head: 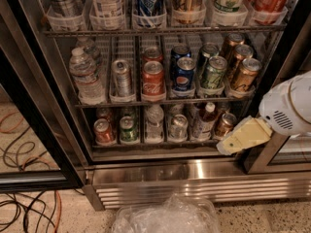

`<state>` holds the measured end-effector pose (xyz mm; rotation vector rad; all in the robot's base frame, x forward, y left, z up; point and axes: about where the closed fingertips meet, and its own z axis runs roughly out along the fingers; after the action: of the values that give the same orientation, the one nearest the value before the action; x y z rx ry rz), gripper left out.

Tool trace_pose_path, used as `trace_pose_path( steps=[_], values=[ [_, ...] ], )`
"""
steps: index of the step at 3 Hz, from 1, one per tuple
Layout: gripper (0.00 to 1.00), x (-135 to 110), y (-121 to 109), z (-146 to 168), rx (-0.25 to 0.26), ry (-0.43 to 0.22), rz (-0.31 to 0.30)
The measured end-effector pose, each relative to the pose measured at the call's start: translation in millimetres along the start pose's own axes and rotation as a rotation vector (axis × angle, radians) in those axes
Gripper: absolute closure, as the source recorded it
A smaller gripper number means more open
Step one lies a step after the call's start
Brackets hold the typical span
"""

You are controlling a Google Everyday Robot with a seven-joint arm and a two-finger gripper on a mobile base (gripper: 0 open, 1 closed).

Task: Pick orange can from middle shelf of fridge

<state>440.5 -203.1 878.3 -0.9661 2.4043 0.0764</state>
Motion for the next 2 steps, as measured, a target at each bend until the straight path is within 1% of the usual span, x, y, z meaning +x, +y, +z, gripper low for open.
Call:
trace_pose_path(
  steps=[1, 2],
  values=[
    [0.00, -2.1, -6.0, 9.3, 0.003, -0.079, 0.067],
    [0.00, 7.6, -7.8, 28.3, -0.005, -0.214, 0.233]
  ],
)
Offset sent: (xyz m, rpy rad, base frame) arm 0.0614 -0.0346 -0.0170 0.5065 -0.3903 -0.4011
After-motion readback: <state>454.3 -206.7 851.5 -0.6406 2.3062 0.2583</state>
